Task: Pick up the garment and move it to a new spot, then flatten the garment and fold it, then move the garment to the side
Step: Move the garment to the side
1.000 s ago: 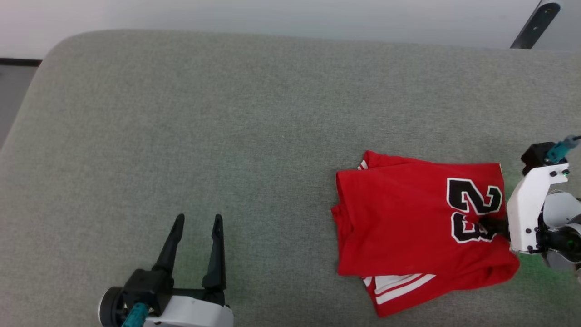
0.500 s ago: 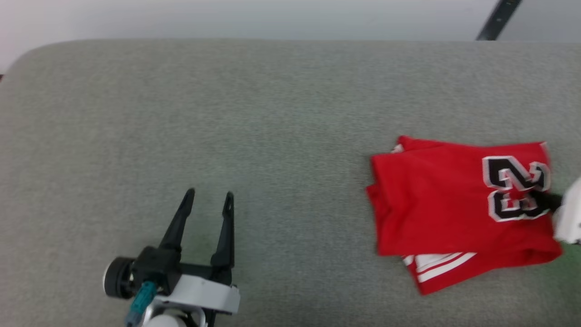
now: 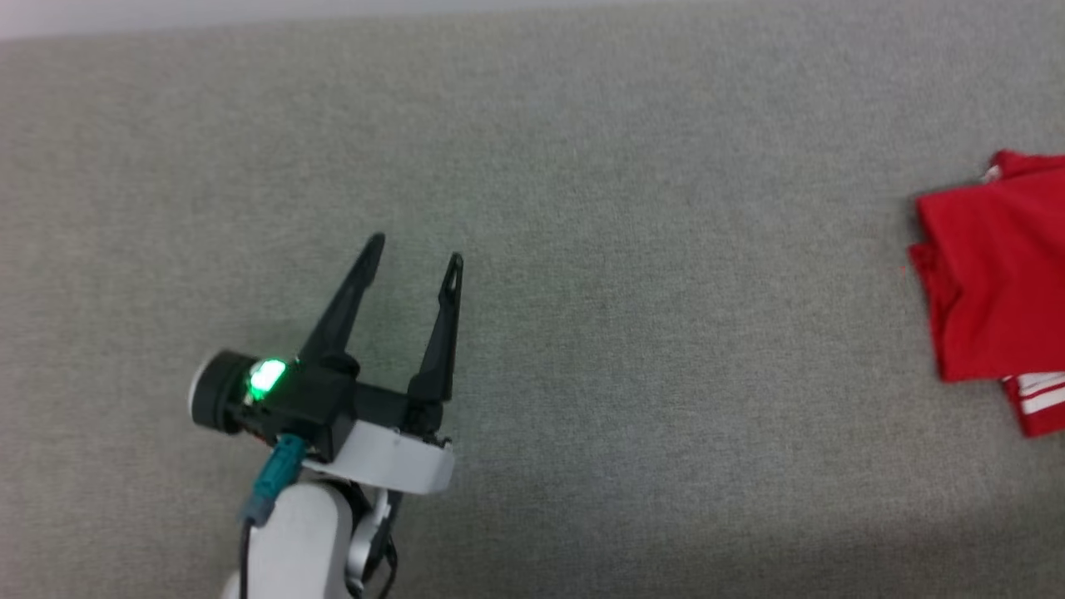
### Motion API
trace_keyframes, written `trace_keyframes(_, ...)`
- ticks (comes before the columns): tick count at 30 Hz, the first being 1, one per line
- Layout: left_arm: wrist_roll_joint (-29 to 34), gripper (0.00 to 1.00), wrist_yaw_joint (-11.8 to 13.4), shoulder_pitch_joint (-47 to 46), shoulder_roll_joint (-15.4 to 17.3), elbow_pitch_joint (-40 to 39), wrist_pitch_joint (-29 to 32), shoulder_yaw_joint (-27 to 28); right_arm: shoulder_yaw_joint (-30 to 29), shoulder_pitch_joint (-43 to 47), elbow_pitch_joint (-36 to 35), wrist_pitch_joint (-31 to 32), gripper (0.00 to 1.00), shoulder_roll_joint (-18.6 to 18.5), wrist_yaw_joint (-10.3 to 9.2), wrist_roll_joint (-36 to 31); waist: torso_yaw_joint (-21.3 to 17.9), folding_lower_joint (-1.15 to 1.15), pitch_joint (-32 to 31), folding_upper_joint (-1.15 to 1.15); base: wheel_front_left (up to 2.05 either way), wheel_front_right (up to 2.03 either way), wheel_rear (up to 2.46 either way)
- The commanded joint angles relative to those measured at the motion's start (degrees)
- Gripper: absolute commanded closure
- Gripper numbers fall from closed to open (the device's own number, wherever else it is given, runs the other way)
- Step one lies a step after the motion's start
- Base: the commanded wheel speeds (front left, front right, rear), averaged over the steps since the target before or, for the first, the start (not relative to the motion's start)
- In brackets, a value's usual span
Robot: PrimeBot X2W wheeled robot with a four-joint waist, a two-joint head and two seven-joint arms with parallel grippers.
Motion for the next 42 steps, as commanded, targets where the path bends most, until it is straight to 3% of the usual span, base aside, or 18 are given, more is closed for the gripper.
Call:
trace_keyframes(1,0.4,0.00,-0.3,-1.0,0.5,-0.5,0.0,0.0,-0.6,-1.7,1.1,-0.9,1.00,0.3,-0.07,-1.8,-1.4,0.00,2.6,0.00,0.00,0.00,0.00)
trace_keyframes(8,1.4,0.00,-0.1,-2.4,2.3,-2.9,0.0,0.2,-1.2,-7.1,9.1,-5.7,1.00,2.7,-0.07,-11.8,-1.3,0.00,5.6,0.00,0.00,0.00,0.00)
trace_keyframes(23,1.5,0.00,1.0,-1.7,4.2,-6.0,2.1,0.3,-4.6,-13.5,24.7,-17.1,1.00,8.2,-0.07,-22.2,-1.2,0.00,8.0,0.00,0.00,0.00,0.00)
trace_keyframes(24,1.5,0.00,1.1,-1.6,4.2,-6.2,2.2,0.3,-5.1,-13.9,25.3,-17.8,0.81,8.3,-0.07,-22.3,-1.3,0.00,7.9,0.00,0.00,0.00,0.00)
trace_keyframes(25,1.4,0.00,1.3,-1.4,4.3,-6.3,2.3,0.3,-5.2,-14.3,26.0,-18.5,0.49,8.3,-0.07,-22.6,-1.3,0.00,7.7,0.00,0.00,0.00,0.00)
trace_keyframes(26,1.4,0.00,1.3,-1.2,4.3,-6.4,2.3,0.3,-5.1,-14.6,26.5,-19.0,0.00,8.3,-0.07,-22.9,-1.4,0.00,7.5,0.00,0.00,0.00,0.00)
trace_keyframes(34,-0.3,0.00,1.6,0.0,3.5,-4.4,1.5,-0.1,-3.3,-15.7,28.8,-21.6,0.00,7.6,-0.07,-24.7,-0.8,0.00,2.8,0.00,0.00,0.00,0.00)
trace_keyframes(42,-3.1,0.00,1.9,3.3,3.2,0.8,0.4,1.4,4.1,-11.5,22.7,-24.4,0.00,13.6,-0.07,-17.4,1.7,0.00,-5.9,0.00,0.00,0.00,0.00)
